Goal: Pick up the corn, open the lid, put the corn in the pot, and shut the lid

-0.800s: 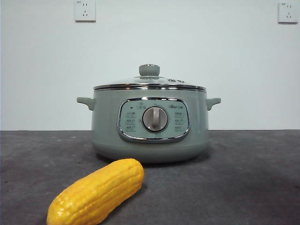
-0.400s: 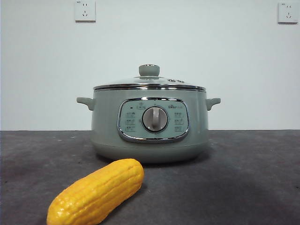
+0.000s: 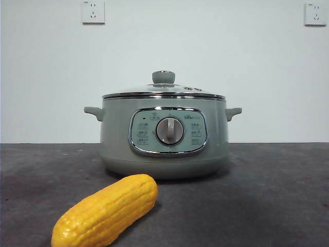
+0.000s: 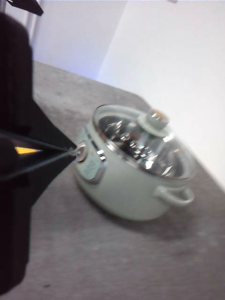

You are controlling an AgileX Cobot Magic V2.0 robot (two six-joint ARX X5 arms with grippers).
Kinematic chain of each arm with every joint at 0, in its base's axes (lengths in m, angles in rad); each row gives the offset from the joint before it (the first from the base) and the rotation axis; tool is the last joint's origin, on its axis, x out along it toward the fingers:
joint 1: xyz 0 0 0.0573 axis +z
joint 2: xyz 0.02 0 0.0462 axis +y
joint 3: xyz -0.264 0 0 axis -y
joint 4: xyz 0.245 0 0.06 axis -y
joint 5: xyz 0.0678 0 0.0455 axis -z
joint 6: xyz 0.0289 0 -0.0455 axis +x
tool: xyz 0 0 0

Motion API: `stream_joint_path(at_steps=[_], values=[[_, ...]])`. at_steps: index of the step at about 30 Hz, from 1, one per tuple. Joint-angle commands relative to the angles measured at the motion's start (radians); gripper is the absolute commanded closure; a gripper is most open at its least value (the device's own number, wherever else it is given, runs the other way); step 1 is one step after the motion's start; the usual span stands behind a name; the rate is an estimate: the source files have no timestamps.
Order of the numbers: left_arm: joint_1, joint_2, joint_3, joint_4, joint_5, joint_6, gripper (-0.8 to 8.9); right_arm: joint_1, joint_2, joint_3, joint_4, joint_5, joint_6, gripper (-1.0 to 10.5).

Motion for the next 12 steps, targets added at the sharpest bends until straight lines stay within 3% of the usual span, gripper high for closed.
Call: stream_joint_path(at_steps=[1, 7, 12], values=[[-0.024, -0.002, 0.016, -0.007, 0.006, 0.008, 8.18, 0.003, 0.047, 0.014, -0.034, -0.019, 0.02, 9.4], [-0.092, 0.0, 0.019, -0.024, 0.005, 0.008, 8.18, 0.083, 0.146, 0.04, -0.085, -0.019, 0.02, 9.4], [-0.145, 0.0, 0.019, -0.039, 0.005, 0.008, 8.18, 0.223, 0.241, 0.072, -0.085, 0.057, 0.028, 9.4]])
